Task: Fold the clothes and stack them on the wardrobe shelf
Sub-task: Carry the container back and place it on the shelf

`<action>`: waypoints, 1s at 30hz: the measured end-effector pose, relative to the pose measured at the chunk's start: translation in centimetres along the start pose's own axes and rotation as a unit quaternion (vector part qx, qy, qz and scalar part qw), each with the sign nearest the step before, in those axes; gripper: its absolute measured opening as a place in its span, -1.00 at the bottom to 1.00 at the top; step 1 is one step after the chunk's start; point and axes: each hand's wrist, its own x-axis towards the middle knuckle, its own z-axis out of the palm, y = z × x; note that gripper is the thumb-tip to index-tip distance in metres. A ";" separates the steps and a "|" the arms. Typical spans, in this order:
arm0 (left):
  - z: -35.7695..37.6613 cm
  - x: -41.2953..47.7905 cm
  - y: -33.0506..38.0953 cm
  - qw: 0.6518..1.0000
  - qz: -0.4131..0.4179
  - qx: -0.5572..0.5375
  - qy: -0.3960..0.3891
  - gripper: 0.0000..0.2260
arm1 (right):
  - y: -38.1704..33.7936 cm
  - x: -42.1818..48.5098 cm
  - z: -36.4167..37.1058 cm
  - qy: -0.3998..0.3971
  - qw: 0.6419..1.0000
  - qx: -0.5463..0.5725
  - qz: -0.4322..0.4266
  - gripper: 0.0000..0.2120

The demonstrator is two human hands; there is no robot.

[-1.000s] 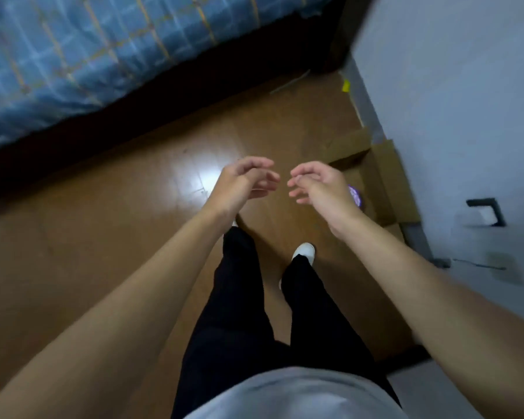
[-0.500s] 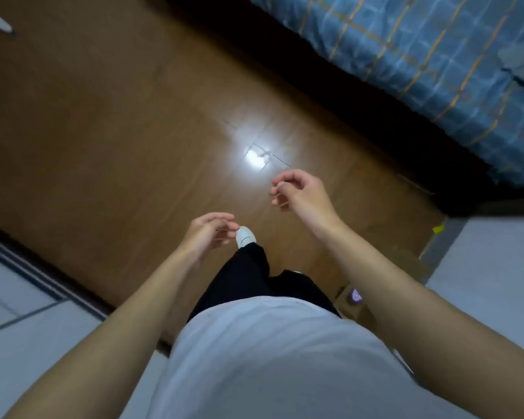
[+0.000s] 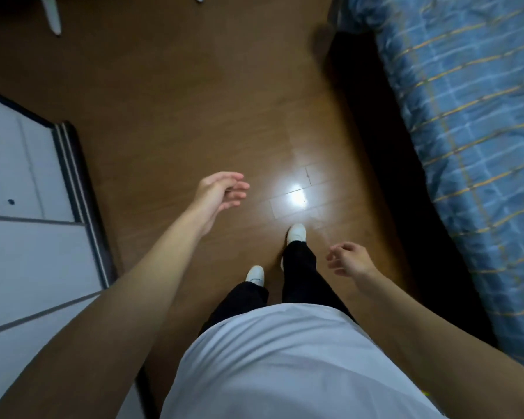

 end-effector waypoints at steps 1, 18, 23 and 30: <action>0.1 0.9 1.3 1.000 0.010 -0.019 0.010 -0.79 | -0.4 1.2 -0.5 0.000 1.000 -0.008 0.012 -0.86; -4.9 11.0 4.5 0.971 -0.201 0.023 0.123 -0.83 | -36.7 17.1 2.9 -0.119 0.987 0.033 -0.102 -0.89; -9.3 13.7 5.0 0.949 -0.274 -0.010 0.153 -0.80 | -50.5 19.7 8.0 -0.132 0.974 0.035 -0.181 -0.87; -16.6 25.4 14.8 0.950 -0.272 -0.021 0.153 -0.80 | -58.7 24.6 13.4 -0.113 0.985 -0.070 -0.115 -0.87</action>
